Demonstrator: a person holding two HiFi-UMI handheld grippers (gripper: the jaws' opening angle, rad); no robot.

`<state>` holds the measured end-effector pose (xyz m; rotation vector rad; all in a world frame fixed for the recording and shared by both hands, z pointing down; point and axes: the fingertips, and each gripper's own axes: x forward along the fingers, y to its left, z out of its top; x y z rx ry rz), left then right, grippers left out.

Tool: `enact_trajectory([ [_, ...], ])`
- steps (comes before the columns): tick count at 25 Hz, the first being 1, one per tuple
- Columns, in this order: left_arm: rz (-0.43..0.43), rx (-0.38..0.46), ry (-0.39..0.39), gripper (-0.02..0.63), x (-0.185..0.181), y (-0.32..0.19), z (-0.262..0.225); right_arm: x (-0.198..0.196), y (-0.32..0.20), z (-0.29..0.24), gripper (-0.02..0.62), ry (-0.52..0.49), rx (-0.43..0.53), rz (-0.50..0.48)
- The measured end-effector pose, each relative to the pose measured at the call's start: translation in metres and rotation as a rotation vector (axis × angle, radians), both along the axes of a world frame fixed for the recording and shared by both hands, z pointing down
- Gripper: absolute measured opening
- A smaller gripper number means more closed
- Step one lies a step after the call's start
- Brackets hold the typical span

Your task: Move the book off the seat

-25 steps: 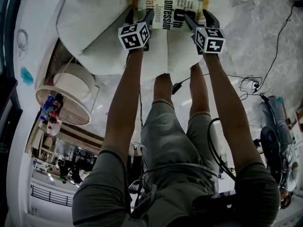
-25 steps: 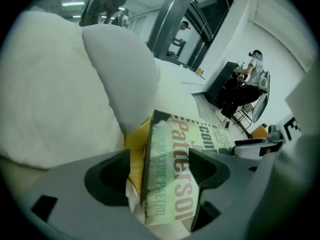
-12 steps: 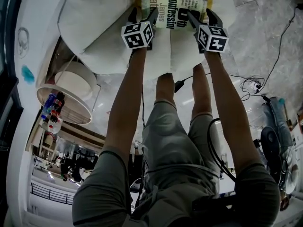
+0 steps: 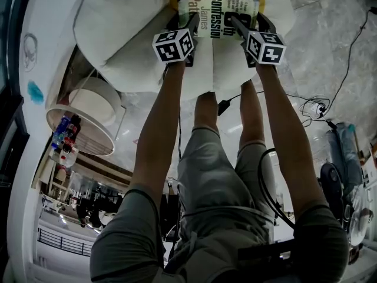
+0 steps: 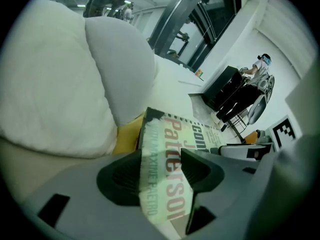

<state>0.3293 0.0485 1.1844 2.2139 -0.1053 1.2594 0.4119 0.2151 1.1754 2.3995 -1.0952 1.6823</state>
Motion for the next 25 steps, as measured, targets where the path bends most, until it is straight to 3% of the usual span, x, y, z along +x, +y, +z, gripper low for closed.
enact_trajectory([
  [12, -0.095, 0.127, 0.141, 0.255, 0.013, -0.014, -0.103, 0.035, -0.019, -0.092, 0.357, 0.133, 0.122, 0.094],
  [18, -0.162, 0.188, 0.228, 0.255, 0.032, -0.036, -0.204, 0.065, -0.045, -0.195, 0.354, 0.261, 0.182, 0.068],
  [25, -0.273, 0.261, 0.371, 0.255, 0.037, -0.084, -0.359, 0.083, -0.102, -0.356, 0.334, 0.453, 0.286, -0.043],
])
